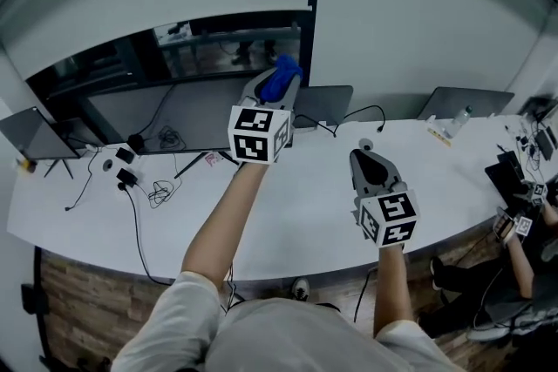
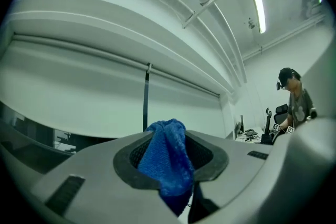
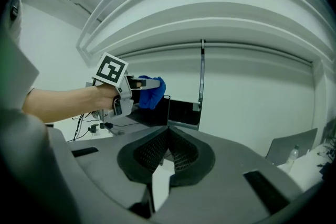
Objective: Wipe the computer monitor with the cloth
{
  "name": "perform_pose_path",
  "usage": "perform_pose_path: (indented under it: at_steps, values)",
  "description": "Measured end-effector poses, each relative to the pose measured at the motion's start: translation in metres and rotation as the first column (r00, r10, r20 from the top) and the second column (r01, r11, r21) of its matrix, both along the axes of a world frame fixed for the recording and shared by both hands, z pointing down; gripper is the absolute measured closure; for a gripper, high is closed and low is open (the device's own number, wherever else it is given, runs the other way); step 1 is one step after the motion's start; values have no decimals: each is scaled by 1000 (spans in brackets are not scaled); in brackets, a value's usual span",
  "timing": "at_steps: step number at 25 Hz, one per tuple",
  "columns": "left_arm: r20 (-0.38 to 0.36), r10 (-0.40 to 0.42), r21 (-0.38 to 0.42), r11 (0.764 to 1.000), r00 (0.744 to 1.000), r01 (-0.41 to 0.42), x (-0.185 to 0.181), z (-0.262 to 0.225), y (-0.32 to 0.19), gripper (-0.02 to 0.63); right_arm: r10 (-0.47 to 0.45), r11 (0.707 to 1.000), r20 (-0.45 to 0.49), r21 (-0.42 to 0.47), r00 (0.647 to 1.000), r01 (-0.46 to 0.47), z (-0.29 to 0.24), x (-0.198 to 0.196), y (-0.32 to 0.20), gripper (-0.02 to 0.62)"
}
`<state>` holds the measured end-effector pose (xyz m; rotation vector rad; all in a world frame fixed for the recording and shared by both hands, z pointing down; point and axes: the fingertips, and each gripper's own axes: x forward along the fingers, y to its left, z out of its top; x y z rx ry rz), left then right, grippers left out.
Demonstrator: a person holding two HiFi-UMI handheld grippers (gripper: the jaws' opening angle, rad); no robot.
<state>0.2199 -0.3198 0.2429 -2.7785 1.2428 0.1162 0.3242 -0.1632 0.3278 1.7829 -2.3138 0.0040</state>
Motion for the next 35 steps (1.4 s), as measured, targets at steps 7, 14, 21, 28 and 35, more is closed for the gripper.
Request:
perform_pose_path:
  at_steps: [7, 14, 21, 28, 35]
  values:
    - [156, -33, 50, 998, 987, 26, -100, 14, 35, 476, -80, 995, 5, 68, 997, 79, -26, -63, -19, 581]
    - [192, -105, 48, 994, 976, 98, -196, 27, 70, 474, -200, 974, -17, 105, 980, 201, -42, -147, -34, 581]
    - [191, -196, 79, 980, 962, 184, -271, 30, 107, 471, -291, 948, -36, 125, 956, 293, -47, -211, -32, 581]
    - [232, -222, 121, 973, 947, 199, -309, 34, 129, 471, -326, 940, -56, 90, 944, 330, -36, -253, -38, 581]
    - [239, -204, 99, 978, 949, 185, -318, 46, 131, 471, -338, 936, -93, 70, 936, 345, -30, -279, -42, 583]
